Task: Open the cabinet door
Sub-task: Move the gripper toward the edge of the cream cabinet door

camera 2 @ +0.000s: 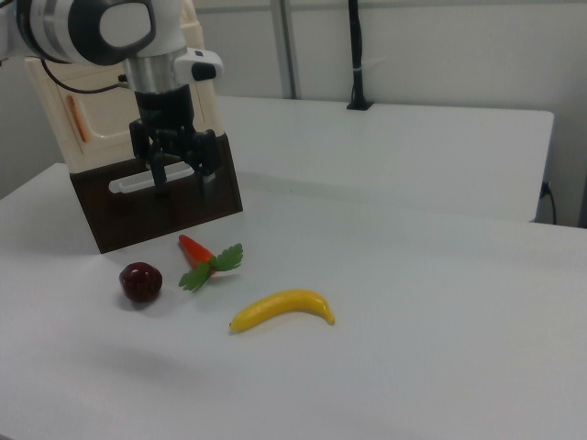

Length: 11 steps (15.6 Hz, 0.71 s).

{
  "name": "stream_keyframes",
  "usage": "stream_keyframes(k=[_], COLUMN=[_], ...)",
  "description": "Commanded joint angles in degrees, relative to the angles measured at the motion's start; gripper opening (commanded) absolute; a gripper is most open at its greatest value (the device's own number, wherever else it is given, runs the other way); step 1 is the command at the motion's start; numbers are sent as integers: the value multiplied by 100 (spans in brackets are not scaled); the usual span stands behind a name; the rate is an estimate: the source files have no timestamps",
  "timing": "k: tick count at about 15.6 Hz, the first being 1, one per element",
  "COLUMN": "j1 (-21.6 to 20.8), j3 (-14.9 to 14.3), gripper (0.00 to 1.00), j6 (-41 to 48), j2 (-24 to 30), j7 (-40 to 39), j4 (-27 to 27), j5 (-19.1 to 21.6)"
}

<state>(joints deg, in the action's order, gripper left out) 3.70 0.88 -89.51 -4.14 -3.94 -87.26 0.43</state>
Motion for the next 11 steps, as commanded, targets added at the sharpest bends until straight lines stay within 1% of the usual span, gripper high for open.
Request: stream_keyframes(k=[1,5,9,11], j1=[-325,-703,-1020,-1274], j3=[175,368,658,685], gripper=[100,100,100,100], j6=[-398,-1338,-1840,-2174], j2=[-210,-254,-403,-482], j7=[-19,-89,-115,-238], j4=[298,280,306,306], j5=[63,89,54,63])
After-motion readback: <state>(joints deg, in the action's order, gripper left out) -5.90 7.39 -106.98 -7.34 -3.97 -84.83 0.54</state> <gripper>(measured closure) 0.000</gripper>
